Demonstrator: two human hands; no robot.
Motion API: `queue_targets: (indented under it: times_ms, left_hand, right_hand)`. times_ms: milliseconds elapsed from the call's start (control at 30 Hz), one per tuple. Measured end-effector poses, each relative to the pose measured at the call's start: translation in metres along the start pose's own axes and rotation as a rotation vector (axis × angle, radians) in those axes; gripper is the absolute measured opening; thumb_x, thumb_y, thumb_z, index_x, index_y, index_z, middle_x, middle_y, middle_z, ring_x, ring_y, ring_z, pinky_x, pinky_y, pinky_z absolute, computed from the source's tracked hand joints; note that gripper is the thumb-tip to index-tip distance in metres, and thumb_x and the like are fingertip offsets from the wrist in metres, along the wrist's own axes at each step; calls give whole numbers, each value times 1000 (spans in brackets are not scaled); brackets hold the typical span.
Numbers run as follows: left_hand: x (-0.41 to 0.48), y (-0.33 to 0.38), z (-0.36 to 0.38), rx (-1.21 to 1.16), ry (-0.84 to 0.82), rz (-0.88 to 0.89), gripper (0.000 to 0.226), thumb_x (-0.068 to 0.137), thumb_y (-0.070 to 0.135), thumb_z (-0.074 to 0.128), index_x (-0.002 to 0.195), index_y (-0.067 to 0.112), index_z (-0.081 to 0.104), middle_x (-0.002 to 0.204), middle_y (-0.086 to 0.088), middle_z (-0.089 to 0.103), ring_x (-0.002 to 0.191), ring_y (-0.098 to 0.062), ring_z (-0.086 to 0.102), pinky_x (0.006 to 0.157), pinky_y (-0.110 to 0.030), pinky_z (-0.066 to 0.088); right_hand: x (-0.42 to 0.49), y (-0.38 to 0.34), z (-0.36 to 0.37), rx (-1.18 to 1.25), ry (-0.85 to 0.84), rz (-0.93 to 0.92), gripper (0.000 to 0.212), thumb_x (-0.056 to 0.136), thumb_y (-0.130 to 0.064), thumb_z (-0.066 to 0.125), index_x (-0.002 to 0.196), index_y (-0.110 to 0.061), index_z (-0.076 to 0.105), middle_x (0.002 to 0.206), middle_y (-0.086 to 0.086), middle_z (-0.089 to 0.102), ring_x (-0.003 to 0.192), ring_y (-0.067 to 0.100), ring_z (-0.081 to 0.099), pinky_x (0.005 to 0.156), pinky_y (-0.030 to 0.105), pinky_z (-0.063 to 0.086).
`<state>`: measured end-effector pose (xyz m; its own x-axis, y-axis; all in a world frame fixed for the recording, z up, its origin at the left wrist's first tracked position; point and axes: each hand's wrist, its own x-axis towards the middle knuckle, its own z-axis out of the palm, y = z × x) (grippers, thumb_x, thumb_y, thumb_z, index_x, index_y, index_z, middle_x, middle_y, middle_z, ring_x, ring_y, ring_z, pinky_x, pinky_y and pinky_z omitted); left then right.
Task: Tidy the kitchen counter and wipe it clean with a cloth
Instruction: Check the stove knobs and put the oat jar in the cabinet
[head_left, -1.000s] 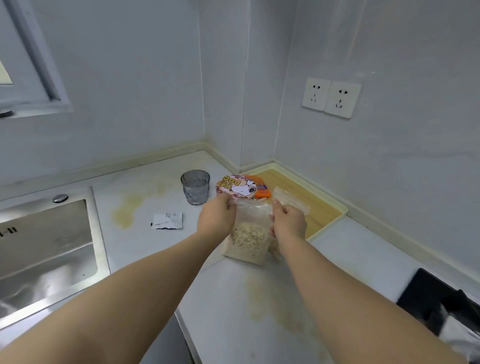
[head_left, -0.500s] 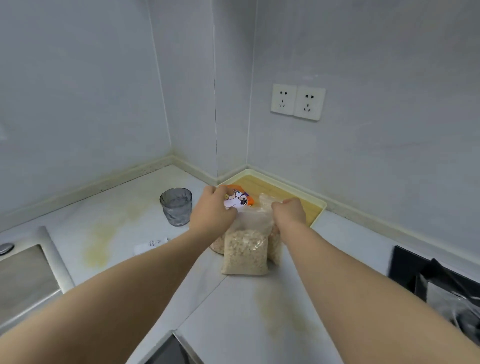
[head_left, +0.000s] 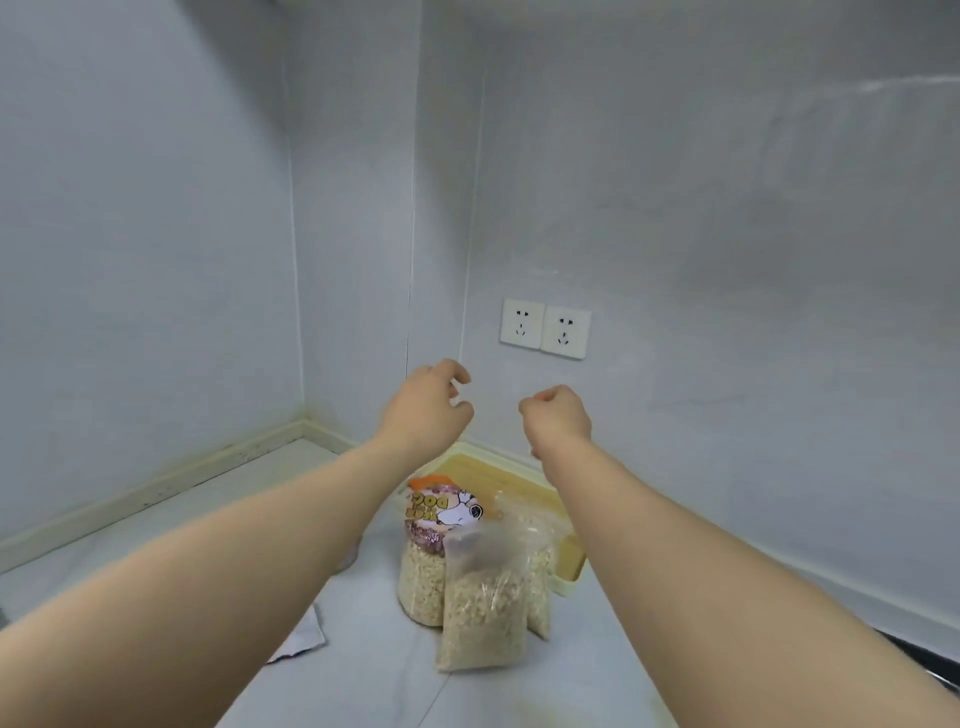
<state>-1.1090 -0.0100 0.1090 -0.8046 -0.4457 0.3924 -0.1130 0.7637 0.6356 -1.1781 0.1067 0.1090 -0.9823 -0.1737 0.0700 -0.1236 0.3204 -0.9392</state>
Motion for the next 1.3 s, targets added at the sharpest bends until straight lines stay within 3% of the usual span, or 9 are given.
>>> queue_targets:
  times_ms: [267,333,500,800,967,1033,1133,1200,1300]
  left_hand:
    - [33,49,-54,-90,136,122,31,87,17,54,117,22,53,107,5,51,86,-16,50,80,-27,42]
    - [42,64,-73,-119,183,139,30,86,17,55,116,22,53,107,6,52,89,-17,51,82,-29,44]
    - [66,113,-126,-99,308,235,31,87,19,55,117,22,53,109,4,52,92,-18,51,79,-27,39]
    - [88,207,-196,-65,450,424,33,88,17,52,121,18,52,121,-4,54,108,-22,52,90,-31,44]
    - [105,244,-215,-147,494,453,36,91,8,44,125,16,51,128,-6,51,111,-23,50,84,-27,41]
    - [114,251,-221,-101,521,477,41,92,5,40,131,16,47,135,-7,46,114,-23,49,83,-25,39]
    - [126,258,-225,113,568,550,54,90,7,39,143,18,33,150,-3,28,133,-22,35,100,-29,36]
    - [136,257,-227,342,612,568,62,90,12,41,148,22,21,156,1,13,142,-20,20,109,-35,30]
    - [151,262,-232,400,644,547,68,90,16,44,150,22,11,159,2,2,146,-19,5,115,-39,21]
  right_hand:
    - [-13,-89,-31,-71,56,-240,19,91,-13,45,108,-12,54,106,8,56,86,23,48,70,27,39]
    - [-12,-114,-43,-98,91,-313,12,91,-14,46,101,-15,53,108,9,60,85,23,49,66,23,39]
    - [-15,-185,-77,-173,192,-480,17,90,-15,49,104,-13,58,116,11,63,107,28,57,83,30,44]
    - [-17,-278,-138,-333,377,-732,27,89,-18,46,112,-12,59,118,14,61,109,31,57,87,34,47]
    - [-24,-317,-162,-499,473,-872,30,91,-21,44,119,-15,54,126,10,53,115,31,50,89,37,45]
    - [-29,-328,-167,-597,559,-953,31,92,-22,44,120,-15,54,128,9,52,120,29,46,90,35,41]
    - [-28,-338,-173,-791,703,-1130,30,94,-22,41,121,-16,53,127,5,53,120,26,42,90,35,35]
    - [-20,-343,-175,-932,765,-1205,34,94,-23,39,126,-17,49,132,2,50,127,24,37,100,34,29]
    - [-6,-354,-181,-1142,812,-1236,45,95,-25,37,139,-17,36,151,4,29,144,25,14,115,37,12]
